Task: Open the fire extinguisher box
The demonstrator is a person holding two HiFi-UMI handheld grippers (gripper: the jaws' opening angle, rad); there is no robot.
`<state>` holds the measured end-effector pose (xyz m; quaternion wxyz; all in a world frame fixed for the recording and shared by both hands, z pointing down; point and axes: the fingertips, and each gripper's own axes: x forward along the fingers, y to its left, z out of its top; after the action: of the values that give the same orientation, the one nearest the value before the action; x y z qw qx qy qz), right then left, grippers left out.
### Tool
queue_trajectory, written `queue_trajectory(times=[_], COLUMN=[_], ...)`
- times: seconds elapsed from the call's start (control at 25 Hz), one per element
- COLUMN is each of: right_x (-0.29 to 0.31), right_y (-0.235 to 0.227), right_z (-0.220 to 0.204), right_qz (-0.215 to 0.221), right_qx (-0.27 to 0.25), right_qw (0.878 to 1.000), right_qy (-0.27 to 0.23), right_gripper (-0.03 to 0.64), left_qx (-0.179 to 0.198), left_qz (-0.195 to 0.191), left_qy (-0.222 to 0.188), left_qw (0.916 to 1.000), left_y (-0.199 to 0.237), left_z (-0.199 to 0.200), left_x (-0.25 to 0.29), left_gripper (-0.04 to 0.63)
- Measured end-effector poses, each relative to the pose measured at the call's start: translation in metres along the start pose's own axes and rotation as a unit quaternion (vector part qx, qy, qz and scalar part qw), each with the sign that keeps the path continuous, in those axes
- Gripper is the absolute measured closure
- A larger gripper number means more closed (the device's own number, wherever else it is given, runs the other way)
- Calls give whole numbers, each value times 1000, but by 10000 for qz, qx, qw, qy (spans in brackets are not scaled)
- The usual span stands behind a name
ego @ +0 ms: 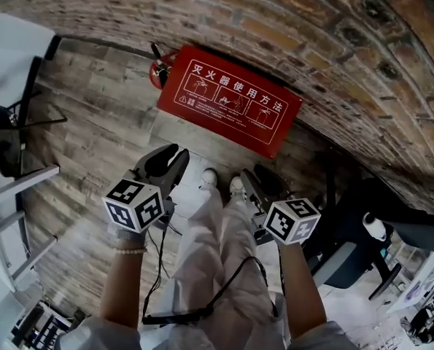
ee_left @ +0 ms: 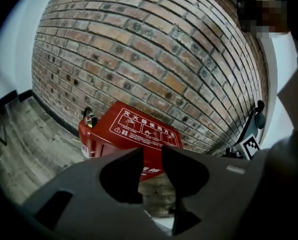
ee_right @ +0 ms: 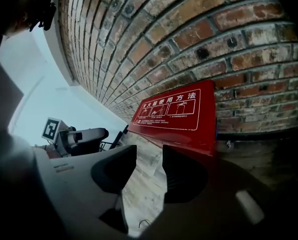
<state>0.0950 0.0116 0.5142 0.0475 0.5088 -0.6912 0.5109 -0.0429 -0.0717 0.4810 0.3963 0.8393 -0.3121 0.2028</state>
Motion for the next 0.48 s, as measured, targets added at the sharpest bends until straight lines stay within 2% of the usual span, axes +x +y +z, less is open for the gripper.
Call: queue_trajectory(times=[0.12,0.36,0.48], right_x=[14,34,43], right_y=[-3,-12,-20], right_z=[-9,-14,-17], right_qz=[125,304,334], right_qx=[324,993,1119], right_qw=[9994,9939,9922], right_qy=[-72,-370,-448], right_gripper=[456,442,442], left_qx=[-13,-363,-498], left_qz=[-156,-366,-486], left_qy=[154,161,221], left_qw=[9998,9985,9973], left_y=[2,9,15], left_z=[-13,-27,-35], left_x=[18,40,52], left_gripper=[463,442,436])
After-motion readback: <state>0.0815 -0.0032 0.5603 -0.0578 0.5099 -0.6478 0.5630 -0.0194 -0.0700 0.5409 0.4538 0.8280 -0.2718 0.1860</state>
